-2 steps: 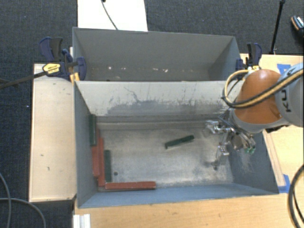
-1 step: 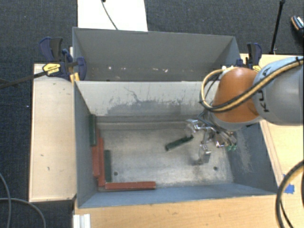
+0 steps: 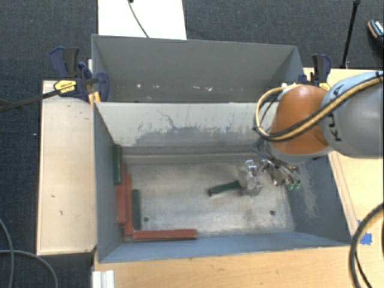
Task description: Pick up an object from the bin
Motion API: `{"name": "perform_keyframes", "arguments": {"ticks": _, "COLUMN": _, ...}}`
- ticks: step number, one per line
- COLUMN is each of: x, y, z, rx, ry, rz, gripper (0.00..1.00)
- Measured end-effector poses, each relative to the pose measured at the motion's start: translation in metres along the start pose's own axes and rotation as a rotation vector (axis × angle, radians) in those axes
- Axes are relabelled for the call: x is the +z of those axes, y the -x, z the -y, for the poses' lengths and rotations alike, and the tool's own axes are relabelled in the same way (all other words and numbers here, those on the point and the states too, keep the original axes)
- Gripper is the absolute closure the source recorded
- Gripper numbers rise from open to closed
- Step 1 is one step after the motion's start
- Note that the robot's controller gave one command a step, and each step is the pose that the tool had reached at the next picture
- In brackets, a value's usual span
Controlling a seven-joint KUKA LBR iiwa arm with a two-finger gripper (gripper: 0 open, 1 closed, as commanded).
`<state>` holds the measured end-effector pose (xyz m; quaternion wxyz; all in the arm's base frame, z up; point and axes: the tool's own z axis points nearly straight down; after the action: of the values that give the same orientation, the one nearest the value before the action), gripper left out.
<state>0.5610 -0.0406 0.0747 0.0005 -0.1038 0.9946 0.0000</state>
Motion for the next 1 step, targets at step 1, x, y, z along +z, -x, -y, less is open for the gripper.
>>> {"name": "perform_keyframes", "arguments": {"ticks": 1, "x": 0.0007, "y": -0.0005, "z": -0.0001, "rx": -0.002, "ry": 0.000, "rz": -0.001, "gripper": 0.00}}
